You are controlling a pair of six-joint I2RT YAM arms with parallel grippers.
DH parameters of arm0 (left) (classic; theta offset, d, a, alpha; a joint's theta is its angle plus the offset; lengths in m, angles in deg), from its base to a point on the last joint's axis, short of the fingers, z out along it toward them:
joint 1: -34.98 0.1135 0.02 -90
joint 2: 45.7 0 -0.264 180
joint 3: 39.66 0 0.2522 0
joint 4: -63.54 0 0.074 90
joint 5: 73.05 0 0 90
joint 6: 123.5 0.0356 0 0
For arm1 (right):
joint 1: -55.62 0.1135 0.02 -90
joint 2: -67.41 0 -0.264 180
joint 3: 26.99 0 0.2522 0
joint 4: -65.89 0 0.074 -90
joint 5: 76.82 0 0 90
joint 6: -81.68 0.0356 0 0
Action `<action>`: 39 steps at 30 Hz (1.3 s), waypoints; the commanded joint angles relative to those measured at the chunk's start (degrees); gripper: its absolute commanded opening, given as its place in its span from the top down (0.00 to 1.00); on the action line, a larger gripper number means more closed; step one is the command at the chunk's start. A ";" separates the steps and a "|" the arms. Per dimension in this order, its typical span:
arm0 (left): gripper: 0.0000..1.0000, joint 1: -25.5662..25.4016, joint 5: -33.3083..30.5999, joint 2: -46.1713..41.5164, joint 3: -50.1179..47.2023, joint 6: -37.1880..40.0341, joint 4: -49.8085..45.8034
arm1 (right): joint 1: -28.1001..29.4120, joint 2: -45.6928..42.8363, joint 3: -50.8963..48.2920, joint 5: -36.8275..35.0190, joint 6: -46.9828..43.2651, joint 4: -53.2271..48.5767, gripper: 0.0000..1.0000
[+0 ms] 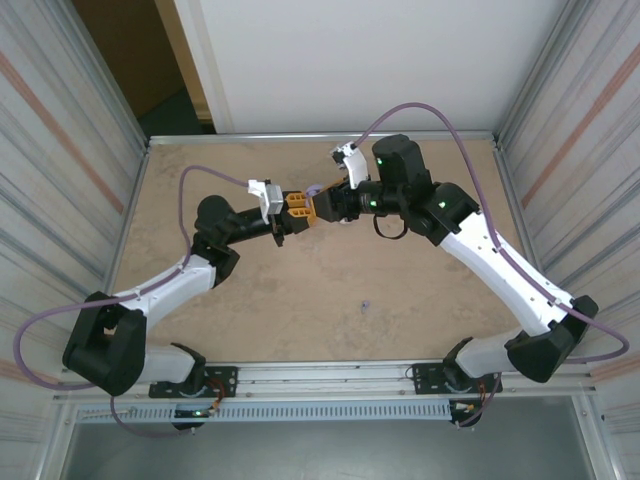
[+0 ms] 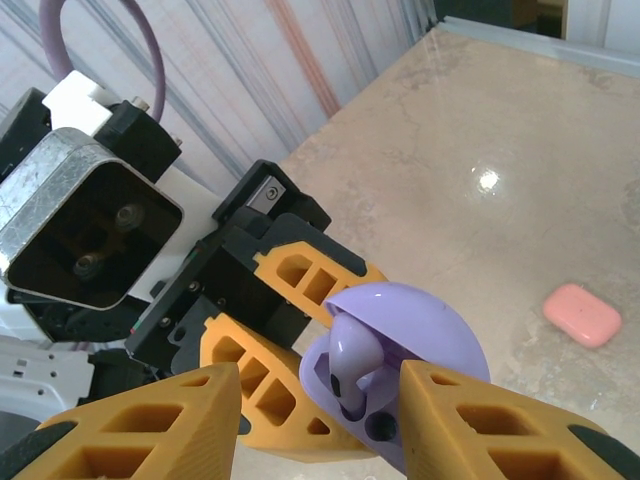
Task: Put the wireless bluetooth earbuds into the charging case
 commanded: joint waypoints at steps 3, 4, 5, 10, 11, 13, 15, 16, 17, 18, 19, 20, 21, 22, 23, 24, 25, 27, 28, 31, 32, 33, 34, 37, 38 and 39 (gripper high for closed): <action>1.00 -0.33 0.85 -1.38 0.30 1.36 1.28 | -0.48 0.42 2.21 1.12 -0.01 0.90 0.56; 1.00 -0.31 0.86 -1.36 0.36 1.35 1.31 | -0.43 0.56 2.22 1.15 -0.13 0.90 0.57; 1.00 -0.33 0.91 -1.42 0.32 1.35 1.33 | -0.42 0.59 2.23 1.14 -0.23 0.89 0.57; 1.00 -0.33 0.95 -1.36 0.33 1.29 1.34 | -0.44 1.01 2.25 1.56 -0.41 1.02 0.57; 1.00 -0.38 0.95 -1.37 0.31 1.28 1.36 | -0.44 1.17 2.22 1.51 -0.46 1.07 0.57; 1.00 -0.33 0.95 -1.36 0.30 1.28 1.37 | -0.45 1.29 2.23 1.66 -0.50 1.23 0.57; 1.00 -0.33 1.03 -1.46 0.31 1.26 1.36 | -0.46 1.50 2.25 1.91 -0.66 1.51 0.57; 1.00 -0.34 1.04 -1.46 0.33 1.28 1.36 | -0.36 1.49 2.22 2.01 -0.68 1.64 0.57; 1.00 -0.30 1.04 -1.46 0.35 1.32 1.37 | -0.40 1.56 2.15 2.01 -0.76 1.69 0.57; 1.00 -0.35 1.03 -1.46 0.28 1.35 1.37 | -0.35 1.65 2.25 1.96 -0.81 1.72 0.57; 1.00 -0.42 1.04 -1.48 0.31 1.33 1.37 | -0.43 1.74 2.38 1.91 -0.92 1.69 0.57; 1.00 -0.42 1.04 -1.45 0.38 1.29 1.34 | -0.38 1.81 2.36 1.93 -1.00 1.69 0.57; 1.00 -0.31 1.04 -1.46 0.33 1.33 1.35 | -0.39 1.83 2.40 2.03 -1.11 1.69 0.57; 1.00 -0.40 1.04 -1.45 0.37 1.35 1.30 | -0.36 1.85 2.28 2.00 -1.14 1.69 0.57; 1.00 -0.35 1.04 -1.45 0.35 1.31 1.36 | -0.37 1.90 2.26 1.99 -1.24 1.69 0.57; 1.00 -0.41 1.04 -1.46 0.41 1.36 1.37 | -0.36 1.92 2.23 2.00 -1.28 1.69 0.57; 1.00 -0.42 1.04 -1.45 0.41 1.35 1.28 | -0.34 1.91 2.23 2.01 -1.38 1.69 0.57; 1.00 -0.42 1.04 -1.46 0.45 1.26 1.31 | -0.41 2.08 2.13 2.20 -1.46 1.69 0.57; 1.00 -0.42 1.04 -1.46 0.45 1.28 1.32 | -0.37 2.14 2.09 2.34 -1.53 1.77 0.57; 1.00 -0.42 1.10 -1.52 0.43 1.19 1.37 | -0.39 2.29 1.99 2.51 -1.65 1.77 0.57; 1.00 -0.40 1.08 -1.49 0.45 1.19 1.43 | -0.37 2.39 1.97 2.44 -1.69 1.76 0.57; 1.00 -0.49 1.08 -1.58 0.37 1.19 1.44 | -0.35 2.51 1.84 2.58 -1.80 1.75 0.57; 1.00 -0.47 1.07 -1.63 0.30 1.19 1.45 | -0.36 2.51 1.88 2.54 -1.82 1.78 0.57; 1.00 -0.44 1.12 -1.72 0.24 1.26 1.52 | -0.49 2.67 1.77 2.99 -1.97 1.68 0.56; 1.00 -0.47 1.06 -1.74 0.20 1.22 1.54 | -0.46 2.68 1.70 3.26 -1.94 1.69 0.56; 1.00 -0.51 1.10 -1.81 0.28 1.19 1.54 | -0.51 2.61 1.66 3.45 -2.00 1.65 0.56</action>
